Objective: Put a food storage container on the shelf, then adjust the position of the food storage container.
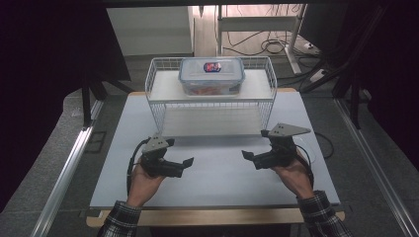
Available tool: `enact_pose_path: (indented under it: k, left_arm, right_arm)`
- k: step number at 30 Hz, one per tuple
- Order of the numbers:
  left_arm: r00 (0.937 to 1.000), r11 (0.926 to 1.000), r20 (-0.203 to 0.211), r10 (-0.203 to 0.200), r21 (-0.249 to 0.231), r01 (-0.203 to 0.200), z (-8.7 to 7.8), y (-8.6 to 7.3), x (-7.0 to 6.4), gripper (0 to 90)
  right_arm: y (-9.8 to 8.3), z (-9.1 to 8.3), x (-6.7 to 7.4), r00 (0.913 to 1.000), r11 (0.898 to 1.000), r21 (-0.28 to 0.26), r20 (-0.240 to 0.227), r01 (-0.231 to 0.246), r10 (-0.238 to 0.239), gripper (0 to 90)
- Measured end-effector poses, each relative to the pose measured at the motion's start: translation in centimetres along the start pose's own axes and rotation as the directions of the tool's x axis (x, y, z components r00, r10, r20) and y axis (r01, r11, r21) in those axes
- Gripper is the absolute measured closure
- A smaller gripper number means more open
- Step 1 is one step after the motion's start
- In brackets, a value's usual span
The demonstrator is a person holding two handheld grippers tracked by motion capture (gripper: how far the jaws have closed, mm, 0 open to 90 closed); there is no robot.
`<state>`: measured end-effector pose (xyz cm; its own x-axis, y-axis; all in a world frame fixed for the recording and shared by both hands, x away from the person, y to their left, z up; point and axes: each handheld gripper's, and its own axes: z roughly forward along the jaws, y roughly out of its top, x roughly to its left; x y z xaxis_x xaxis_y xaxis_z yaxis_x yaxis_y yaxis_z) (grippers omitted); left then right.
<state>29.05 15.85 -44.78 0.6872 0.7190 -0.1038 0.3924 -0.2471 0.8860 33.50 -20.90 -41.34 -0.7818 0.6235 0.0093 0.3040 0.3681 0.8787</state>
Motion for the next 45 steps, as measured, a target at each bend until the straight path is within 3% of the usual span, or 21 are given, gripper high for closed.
enact_pose_path:
  k: [4,8,13,15,18,20,23,28,33,34,36,38,39,43,45]
  left_arm:
    - [0.9999,1.0000,-0.012,-0.002,-0.008,0.001,-0.5,-0.7,-0.5,4.1]
    - [0.9992,0.9996,-0.029,0.026,-0.011,-0.026,-0.5,-1.7,-1.2,4.4]
    - [0.9998,0.9988,0.014,0.017,-0.046,-0.016,0.1,-3.7,-1.7,4.7]
    - [0.9997,0.9990,-0.003,0.025,-0.038,-0.025,0.2,-4.4,-1.8,5.2]
    - [0.9999,0.9998,-0.010,0.008,-0.018,-0.008,0.1,-5.3,-1.7,5.9]
    - [0.9999,1.0000,-0.012,0.001,0.010,-0.001,0.2,-5.9,-1.7,6.5]
    - [0.9991,0.9991,-0.036,0.023,0.037,-0.022,0.2,-6.3,-1.7,6.5]
    - [0.9995,0.9996,-0.028,0.012,0.027,-0.011,0.1,-6.4,-1.5,6.5]
    - [0.9997,0.9994,-0.023,0.012,0.033,-0.011,0.3,-6.4,-1.4,6.5]
    - [0.9996,0.9993,-0.023,0.013,0.036,-0.013,0.3,-6.5,-1.4,6.5]
    - [0.9996,0.9991,-0.023,0.018,0.038,-0.017,0.3,-6.5,-1.5,6.5]
    - [0.9995,0.9990,-0.022,0.022,0.039,-0.021,0.4,-6.4,-1.6,6.5]
    - [0.9995,0.9990,-0.022,0.024,0.040,-0.023,0.4,-6.4,-1.6,6.5]
    - [0.9995,0.9988,-0.022,0.024,0.044,-0.023,0.5,-6.5,-1.6,6.5]
    - [0.9995,0.9986,-0.021,0.025,0.046,-0.024,0.6,-6.5,-1.5,6.5]
  right_arm:
    - [-1.3,-0.4,0.5,0.9999,1.000,0.005,0.012,0.003,-0.004,0.0]
    - [-2.5,-0.8,0.9,0.9999,1.000,0.008,0.011,-0.010,0.010,0.0]
    - [-4.5,-0.8,1.3,0.9995,1.000,0.026,0.029,-0.010,0.009,0.0]
    - [-5.2,-0.7,1.3,0.9993,0.999,0.032,0.037,-0.005,0.004,0.0]
    - [-6.5,-0.5,1.3,0.9992,0.999,0.042,0.034,-0.021,0.020,0.4]
    - [-7.5,-0.1,1.4,0.9989,0.996,0.079,0.036,-0.033,0.030,0.4]
    - [-8.0,0.2,1.4,0.9989,0.995,0.096,0.039,-0.030,0.027,0.4]
    - [-8.1,0.5,1.4,0.9983,0.994,0.111,0.056,-0.023,0.017,0.4]
    - [-7.9,0.6,1.0,0.9951,0.990,0.123,0.077,-0.070,0.061,0.0]
    - [-7.8,0.5,0.7,0.9943,0.985,0.147,0.074,-0.086,0.076,0.0]
    - [-7.8,0.5,0.5,0.9931,0.984,0.156,0.092,-0.086,0.072,0.4]
    - [-7.7,0.1,0.0,0.9877,0.979,0.186,0.148,-0.079,0.051,10.0]
    - [-7.7,-0.1,-0.3,0.9870,0.980,0.185,0.153,-0.078,0.049,15.0]
    - [-7.2,-1.7,-2.0,0.9727,0.979,0.139,0.198,-0.150,0.121,38.8]
    - [-6.9,-2.6,-3.0,0.9687,0.980,0.134,0.221,-0.145,0.113,55.7]
